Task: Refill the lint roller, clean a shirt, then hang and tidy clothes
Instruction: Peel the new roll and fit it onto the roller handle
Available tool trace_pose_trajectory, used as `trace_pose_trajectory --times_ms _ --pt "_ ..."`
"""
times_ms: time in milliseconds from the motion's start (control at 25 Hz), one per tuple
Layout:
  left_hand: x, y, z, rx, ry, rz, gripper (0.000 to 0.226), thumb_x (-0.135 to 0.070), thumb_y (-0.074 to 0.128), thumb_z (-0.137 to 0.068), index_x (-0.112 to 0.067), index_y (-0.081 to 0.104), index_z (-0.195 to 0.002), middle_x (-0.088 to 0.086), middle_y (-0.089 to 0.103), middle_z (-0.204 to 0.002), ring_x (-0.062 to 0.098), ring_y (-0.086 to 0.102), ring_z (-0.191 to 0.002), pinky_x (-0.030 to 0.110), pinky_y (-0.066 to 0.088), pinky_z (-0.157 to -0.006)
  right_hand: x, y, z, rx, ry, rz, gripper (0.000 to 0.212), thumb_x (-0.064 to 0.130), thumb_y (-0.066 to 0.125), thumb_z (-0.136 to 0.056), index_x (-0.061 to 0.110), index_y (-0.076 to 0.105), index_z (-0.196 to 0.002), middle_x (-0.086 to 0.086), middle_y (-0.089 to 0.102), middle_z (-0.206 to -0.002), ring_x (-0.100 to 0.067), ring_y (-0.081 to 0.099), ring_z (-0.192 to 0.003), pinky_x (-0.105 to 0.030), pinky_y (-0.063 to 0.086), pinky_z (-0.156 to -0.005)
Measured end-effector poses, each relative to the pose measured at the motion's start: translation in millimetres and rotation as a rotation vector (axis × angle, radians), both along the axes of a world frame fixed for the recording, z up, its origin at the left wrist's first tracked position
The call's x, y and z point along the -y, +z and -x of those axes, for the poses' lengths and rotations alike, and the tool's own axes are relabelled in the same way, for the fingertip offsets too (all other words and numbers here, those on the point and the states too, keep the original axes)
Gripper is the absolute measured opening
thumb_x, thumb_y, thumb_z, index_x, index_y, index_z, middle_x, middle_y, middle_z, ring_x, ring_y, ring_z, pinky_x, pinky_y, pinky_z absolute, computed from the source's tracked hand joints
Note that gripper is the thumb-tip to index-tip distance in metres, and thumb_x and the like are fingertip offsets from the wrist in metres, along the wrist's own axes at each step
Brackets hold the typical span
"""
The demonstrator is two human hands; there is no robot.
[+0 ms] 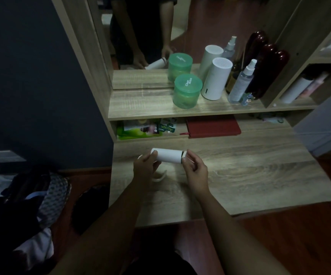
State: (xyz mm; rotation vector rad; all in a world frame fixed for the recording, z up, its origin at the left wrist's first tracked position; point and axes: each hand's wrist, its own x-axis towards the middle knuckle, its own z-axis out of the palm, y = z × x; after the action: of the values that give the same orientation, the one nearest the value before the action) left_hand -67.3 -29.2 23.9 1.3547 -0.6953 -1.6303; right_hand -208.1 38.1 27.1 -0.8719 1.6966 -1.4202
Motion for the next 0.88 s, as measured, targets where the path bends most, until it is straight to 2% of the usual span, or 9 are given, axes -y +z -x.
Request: trace_pose_trajectory --times_ms 240,400,480,600,720,800,880 --pt "-5 4 -3 0.005 0.027 0.004 0.033 -0.007 0.056 -0.091 0.004 0.053 -0.122 0.026 0.048 -0.129 0.034 0.054 -0.116 0.033 0.056 -0.083 0 -3 -6 -0.02 0.069 -0.003 0.039 0.008 0.058 -0.09 0.003 0.054 -0.129 0.0 0.056 -0.121 0.0 0.054 -0.105 0.001 0.042 -0.082" --pt "-8 9 0 -0.019 0.079 -0.028 0.036 -0.007 0.057 -0.09 0.006 0.052 -0.123 0.025 0.049 -0.13 0.032 0.055 -0.114 0.031 0.057 -0.082 4 -8 -13 -0.135 0.087 0.019 0.039 0.011 0.055 -0.093 0.002 0.051 -0.131 -0.01 0.052 -0.135 -0.013 0.048 -0.123 0.004 0.035 -0.089" --pt "-8 12 0 -0.04 0.09 -0.038 0.034 -0.008 0.057 -0.09 0.005 0.053 -0.121 0.024 0.051 -0.128 0.03 0.058 -0.111 0.026 0.058 -0.076 6 -10 -18 -0.117 0.124 0.032 0.046 0.012 0.056 -0.092 0.005 0.046 -0.136 -0.012 0.047 -0.138 -0.016 0.048 -0.125 -0.001 0.038 -0.093" --pt "-8 19 -5 -0.127 0.039 -0.11 0.02 -0.009 0.057 -0.091 0.0 0.053 -0.108 0.024 0.052 -0.125 0.031 0.059 -0.107 0.025 0.058 -0.071 14 -7 -22 -0.004 0.12 0.015 0.057 0.018 0.062 -0.089 0.016 0.04 -0.141 -0.01 0.049 -0.134 -0.018 0.056 -0.116 -0.021 0.049 -0.095" --pt "-7 23 -13 -0.129 -0.063 -0.157 0.027 -0.009 0.056 -0.09 -0.008 0.043 -0.113 0.024 0.045 -0.126 0.036 0.059 -0.106 0.026 0.059 -0.062 25 -6 -22 -0.019 0.094 0.002 0.052 0.022 0.062 -0.089 0.021 0.045 -0.138 -0.005 0.046 -0.128 -0.022 0.054 -0.116 -0.04 0.05 -0.098" --pt "-6 24 -22 -0.118 -0.153 -0.147 0.034 -0.009 0.055 -0.09 -0.013 0.04 -0.12 0.022 0.039 -0.128 0.033 0.059 -0.1 0.032 0.06 -0.071 31 -3 -21 0.01 0.134 0.014 0.048 0.022 0.06 -0.09 0.02 0.047 -0.136 -0.005 0.044 -0.13 -0.024 0.053 -0.117 -0.045 0.05 -0.096" --pt "-3 24 -36 -0.085 -0.308 -0.096 0.043 -0.006 0.056 -0.088 -0.02 0.042 -0.126 0.017 0.036 -0.132 0.034 0.057 -0.106 0.043 0.055 -0.086 36 0 -20 0.085 0.222 0.007 0.046 0.02 0.058 -0.092 0.02 0.046 -0.136 -0.007 0.045 -0.135 -0.024 0.053 -0.118 -0.042 0.052 -0.093"
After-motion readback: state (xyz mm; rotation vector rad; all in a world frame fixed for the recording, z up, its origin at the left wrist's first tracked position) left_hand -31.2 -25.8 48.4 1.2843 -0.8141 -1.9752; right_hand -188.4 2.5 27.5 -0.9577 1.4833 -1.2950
